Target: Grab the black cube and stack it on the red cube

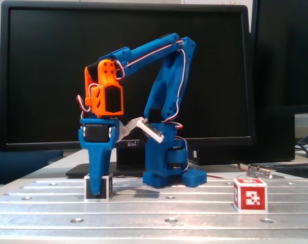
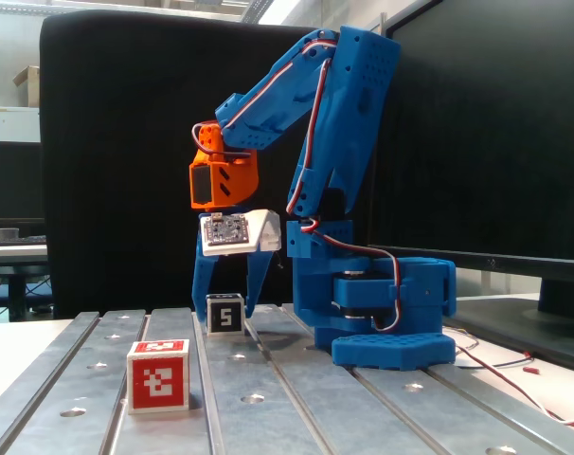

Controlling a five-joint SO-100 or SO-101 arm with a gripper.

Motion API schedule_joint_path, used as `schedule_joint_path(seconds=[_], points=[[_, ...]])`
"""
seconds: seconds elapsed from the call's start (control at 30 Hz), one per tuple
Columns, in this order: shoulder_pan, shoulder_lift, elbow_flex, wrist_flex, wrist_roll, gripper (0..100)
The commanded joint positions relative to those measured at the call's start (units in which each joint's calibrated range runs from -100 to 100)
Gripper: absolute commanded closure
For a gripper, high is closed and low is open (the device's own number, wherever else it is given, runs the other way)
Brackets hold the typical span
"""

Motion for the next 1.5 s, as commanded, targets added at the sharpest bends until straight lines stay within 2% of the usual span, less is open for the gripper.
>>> schedule_joint_path(seconds=[0.0,0.37,0.57,0.97,1.3,1.47], points=[[0.43,-1.64,-0.12,-0.16,0.1,79],[0.43,-1.89,-0.03,-0.16,0.15,79],[0.43,-1.97,-0.03,-0.16,0.15,84],[-0.16,-2.39,-1.12,-0.08,-0.17,84],[-3.04,-2.39,-8.17,5.56,-0.33,84],[-6.59,-2.22,-13.24,9.07,-3.43,84]])
